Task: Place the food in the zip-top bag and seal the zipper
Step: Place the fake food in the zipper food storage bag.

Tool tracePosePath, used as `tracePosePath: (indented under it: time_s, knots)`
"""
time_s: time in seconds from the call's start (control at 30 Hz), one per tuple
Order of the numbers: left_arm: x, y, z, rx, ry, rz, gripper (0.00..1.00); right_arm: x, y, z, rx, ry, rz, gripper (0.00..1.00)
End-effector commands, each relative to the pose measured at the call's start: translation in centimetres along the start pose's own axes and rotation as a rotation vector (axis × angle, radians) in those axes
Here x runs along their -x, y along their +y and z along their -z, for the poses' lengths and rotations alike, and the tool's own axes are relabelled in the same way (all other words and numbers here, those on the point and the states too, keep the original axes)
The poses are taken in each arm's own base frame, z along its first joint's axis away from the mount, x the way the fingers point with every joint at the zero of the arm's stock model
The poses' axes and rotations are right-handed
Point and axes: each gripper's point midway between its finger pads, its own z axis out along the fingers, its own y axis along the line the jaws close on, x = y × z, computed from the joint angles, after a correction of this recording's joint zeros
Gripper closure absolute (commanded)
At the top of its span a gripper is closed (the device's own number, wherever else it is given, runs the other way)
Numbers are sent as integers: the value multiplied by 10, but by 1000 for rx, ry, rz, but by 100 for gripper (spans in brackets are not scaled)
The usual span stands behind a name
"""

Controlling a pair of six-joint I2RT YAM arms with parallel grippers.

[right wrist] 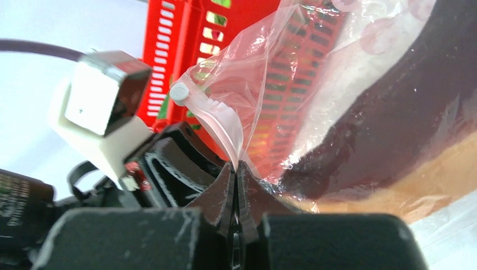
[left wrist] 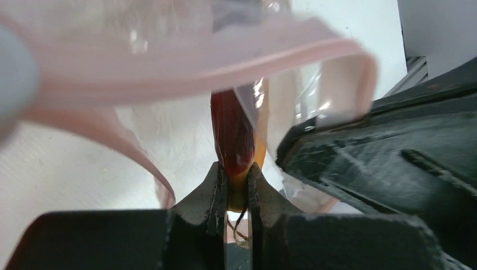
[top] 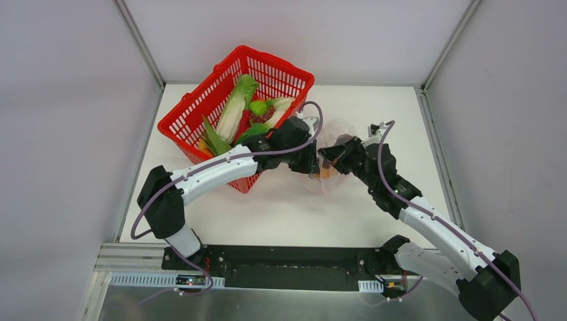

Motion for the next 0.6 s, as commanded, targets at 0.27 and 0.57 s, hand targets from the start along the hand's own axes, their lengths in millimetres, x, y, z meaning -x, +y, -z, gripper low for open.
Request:
tracePosePath:
  time_s: [0.27,0.57]
  knots:
    - [-19,-13,8,-57,156,-75,100,40,35,3,105,-178,-95,100]
    - [-34,-31,10,-190,284,-154,100,35,28,11,135,-185,-5,100]
